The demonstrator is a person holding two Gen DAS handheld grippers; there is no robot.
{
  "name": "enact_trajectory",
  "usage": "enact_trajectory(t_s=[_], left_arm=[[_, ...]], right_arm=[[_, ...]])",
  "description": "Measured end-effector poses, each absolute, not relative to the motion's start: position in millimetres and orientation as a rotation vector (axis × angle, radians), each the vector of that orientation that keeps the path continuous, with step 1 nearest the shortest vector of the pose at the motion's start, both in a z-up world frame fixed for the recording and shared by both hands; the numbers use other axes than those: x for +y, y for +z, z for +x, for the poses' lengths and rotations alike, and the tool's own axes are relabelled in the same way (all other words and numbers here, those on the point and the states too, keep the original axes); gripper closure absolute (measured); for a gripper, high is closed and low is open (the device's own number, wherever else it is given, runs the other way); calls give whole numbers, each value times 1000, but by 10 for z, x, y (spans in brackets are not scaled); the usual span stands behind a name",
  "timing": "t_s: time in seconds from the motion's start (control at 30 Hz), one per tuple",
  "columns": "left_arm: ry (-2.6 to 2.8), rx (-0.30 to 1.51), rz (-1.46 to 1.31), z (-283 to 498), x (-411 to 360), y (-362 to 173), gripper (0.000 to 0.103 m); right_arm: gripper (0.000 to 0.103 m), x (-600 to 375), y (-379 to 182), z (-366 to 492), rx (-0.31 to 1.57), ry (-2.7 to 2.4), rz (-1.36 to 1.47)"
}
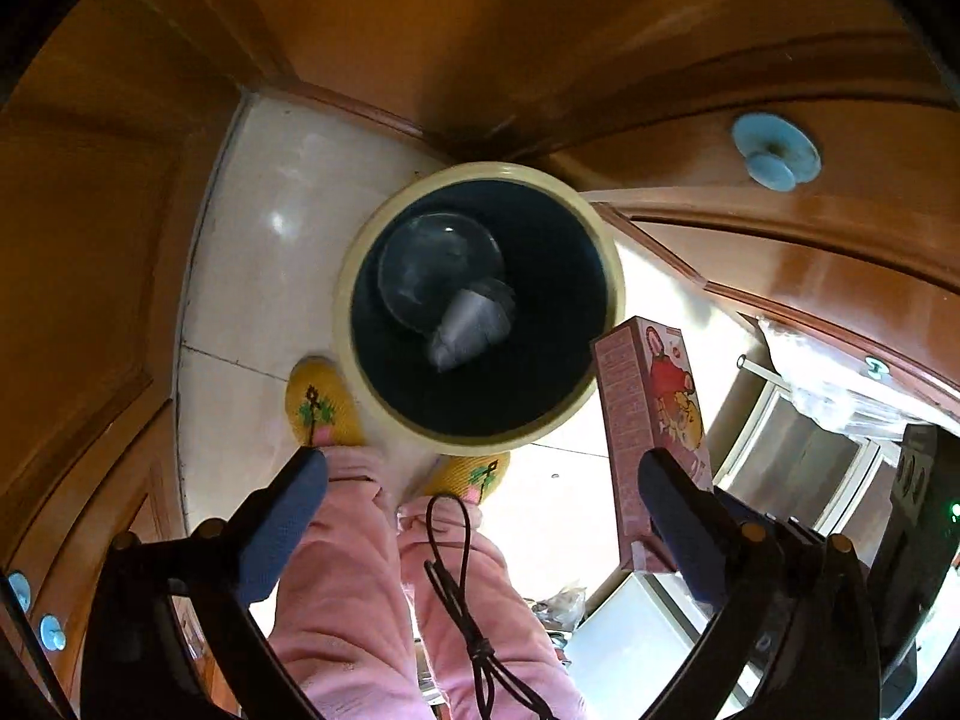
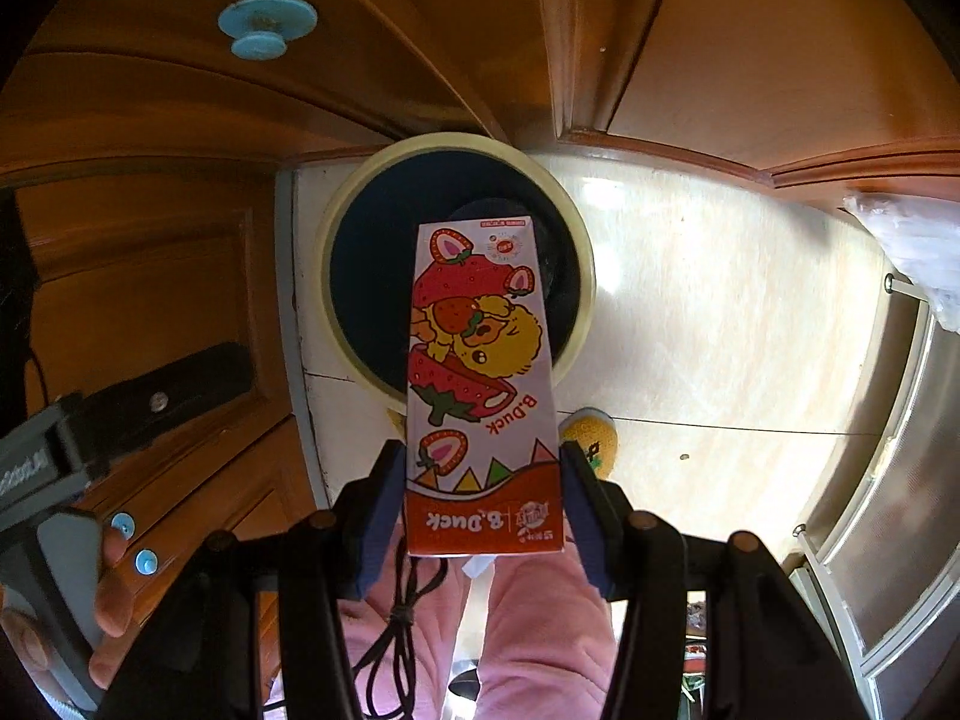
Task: Collect trash
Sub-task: 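Open the left tool over the bin while the right tool drops the carton in, then raise both tools back up to the counter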
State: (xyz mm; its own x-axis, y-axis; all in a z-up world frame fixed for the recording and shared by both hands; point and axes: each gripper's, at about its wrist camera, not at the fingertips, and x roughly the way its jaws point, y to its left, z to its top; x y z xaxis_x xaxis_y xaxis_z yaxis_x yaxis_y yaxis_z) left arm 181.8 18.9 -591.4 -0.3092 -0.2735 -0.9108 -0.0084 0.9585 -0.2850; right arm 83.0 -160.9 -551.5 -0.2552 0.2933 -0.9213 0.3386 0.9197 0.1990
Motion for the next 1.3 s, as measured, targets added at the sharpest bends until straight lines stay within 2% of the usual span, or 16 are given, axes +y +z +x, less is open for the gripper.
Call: enact_trajectory(t_s=[0.23,0.27,0.33,0.4,0.8,1.1,1.3], left_arm=[[-217,1845,-260,1808,508,-5809,1],[-209,1841,-266,1802,549,-5793,1],[-196,1836,-276,1798,618,-5776,1],[-185,1827,-285,1785,675,-5733,1],[-151,1764,-329,1721,865,-5303,1],[-172,1681,-296,1579,928,-4602,1],[-189,1600,-306,1491,988,-3928,1]], right_arm=[[50,-1578,-5468,947,1850,-67,444],[49,-1571,-5458,962,1842,-74,445],[38,-1572,-5402,997,1816,-86,451],[36,-1585,-5350,995,1785,-98,467],[36,-1620,-4888,970,1729,-92,499],[36,-1544,-4240,867,1674,-15,461],[36,-1584,-3566,815,1572,21,468]])
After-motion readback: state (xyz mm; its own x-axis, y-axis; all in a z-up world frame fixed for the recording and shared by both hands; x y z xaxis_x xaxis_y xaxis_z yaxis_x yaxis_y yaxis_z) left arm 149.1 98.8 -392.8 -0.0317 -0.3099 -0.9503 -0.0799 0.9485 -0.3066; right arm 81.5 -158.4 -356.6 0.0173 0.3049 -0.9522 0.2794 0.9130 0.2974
